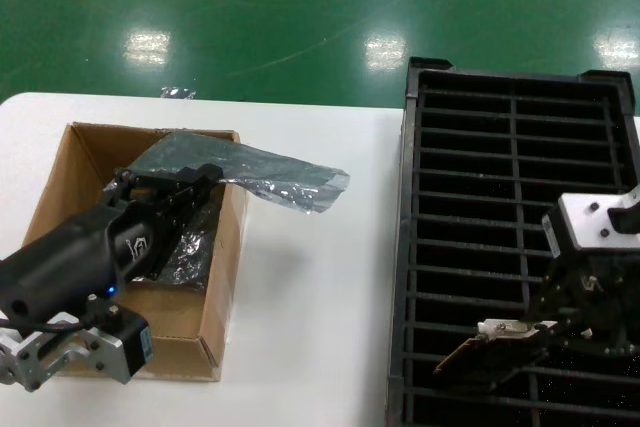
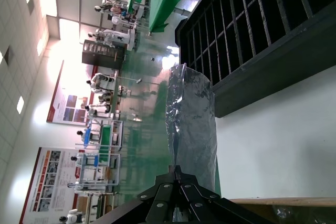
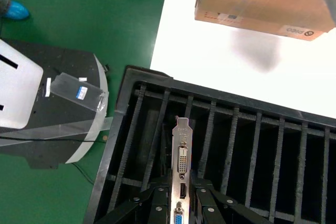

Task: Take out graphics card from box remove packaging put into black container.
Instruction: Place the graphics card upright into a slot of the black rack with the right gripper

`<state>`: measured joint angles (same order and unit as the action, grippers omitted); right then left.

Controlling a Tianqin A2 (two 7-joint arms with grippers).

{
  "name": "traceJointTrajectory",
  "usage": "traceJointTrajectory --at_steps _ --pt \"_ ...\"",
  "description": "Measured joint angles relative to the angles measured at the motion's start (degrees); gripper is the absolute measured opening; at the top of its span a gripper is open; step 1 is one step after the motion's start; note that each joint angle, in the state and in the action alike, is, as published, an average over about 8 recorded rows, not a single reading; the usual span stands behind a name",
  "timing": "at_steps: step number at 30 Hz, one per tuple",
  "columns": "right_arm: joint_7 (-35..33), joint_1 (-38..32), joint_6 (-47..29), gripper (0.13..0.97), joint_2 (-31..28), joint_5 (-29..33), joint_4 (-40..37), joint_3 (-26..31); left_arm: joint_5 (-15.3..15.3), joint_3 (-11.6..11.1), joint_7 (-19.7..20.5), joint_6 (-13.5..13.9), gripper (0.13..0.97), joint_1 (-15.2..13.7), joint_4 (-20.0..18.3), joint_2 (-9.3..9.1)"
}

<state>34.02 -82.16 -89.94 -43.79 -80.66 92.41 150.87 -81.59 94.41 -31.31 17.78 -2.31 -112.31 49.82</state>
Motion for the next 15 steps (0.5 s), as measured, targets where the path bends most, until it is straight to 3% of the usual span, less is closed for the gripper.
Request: traceJointTrajectory --at_steps 15 --pt "1.05 -0.9 0.0 0.187 -1.78 -0.22 1.32 1.65 0.0 0.0 0.0 0.0 0.138 0.0 0.0 0.0"
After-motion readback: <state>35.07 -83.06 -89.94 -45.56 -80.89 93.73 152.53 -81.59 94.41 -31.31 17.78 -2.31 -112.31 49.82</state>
